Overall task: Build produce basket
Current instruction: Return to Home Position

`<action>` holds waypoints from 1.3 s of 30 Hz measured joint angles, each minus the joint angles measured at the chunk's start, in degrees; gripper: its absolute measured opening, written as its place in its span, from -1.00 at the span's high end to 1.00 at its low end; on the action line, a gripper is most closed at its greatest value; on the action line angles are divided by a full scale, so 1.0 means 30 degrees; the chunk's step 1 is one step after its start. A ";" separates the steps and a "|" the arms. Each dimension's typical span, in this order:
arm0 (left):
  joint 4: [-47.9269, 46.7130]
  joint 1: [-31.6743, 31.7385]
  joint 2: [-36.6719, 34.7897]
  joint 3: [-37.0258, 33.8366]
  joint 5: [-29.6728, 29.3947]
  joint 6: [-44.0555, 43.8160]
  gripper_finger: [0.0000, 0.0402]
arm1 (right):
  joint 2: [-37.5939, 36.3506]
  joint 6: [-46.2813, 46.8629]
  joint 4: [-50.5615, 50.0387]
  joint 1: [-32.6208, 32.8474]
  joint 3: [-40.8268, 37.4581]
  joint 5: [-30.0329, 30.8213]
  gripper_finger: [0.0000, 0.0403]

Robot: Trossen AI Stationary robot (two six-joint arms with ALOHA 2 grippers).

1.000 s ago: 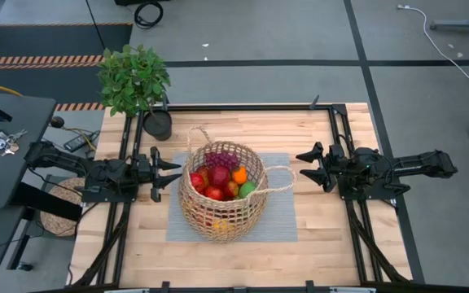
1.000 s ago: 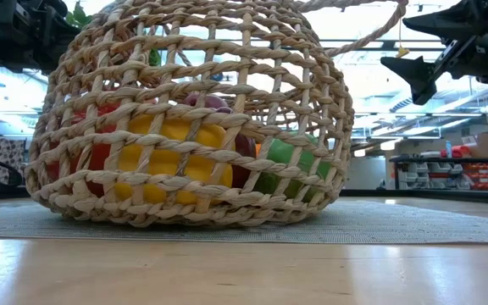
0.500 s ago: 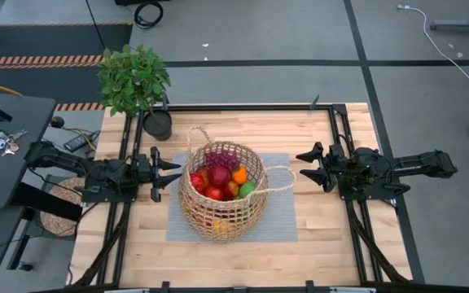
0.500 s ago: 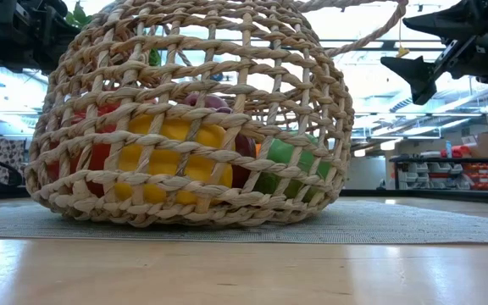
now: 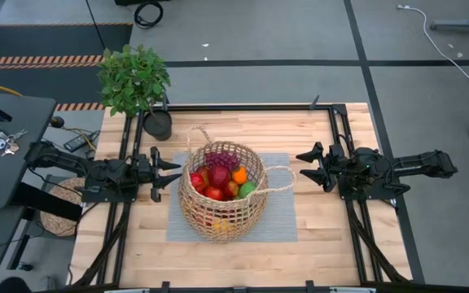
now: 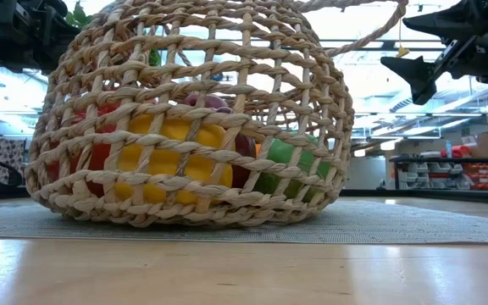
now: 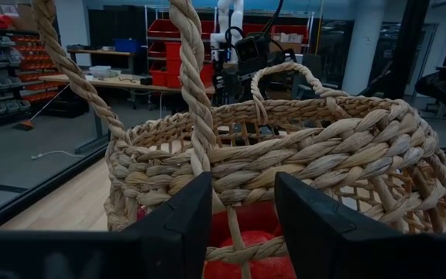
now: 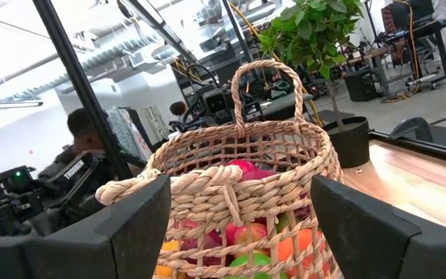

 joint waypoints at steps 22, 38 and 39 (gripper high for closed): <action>0.0007 0.0000 0.0002 -0.0004 0.0000 0.0000 0.24 | 0.0000 -0.0001 0.0001 0.0000 0.0000 0.0000 -0.55; 0.0006 0.0006 -0.0003 0.0002 0.0006 0.0000 0.25 | 0.0000 -0.0005 -0.0001 0.0004 0.0000 0.0000 -0.55; 0.0007 0.0002 -0.0006 0.0003 0.0000 0.0000 0.25 | 0.0000 0.0000 0.0004 0.0003 0.0000 -0.0001 -0.55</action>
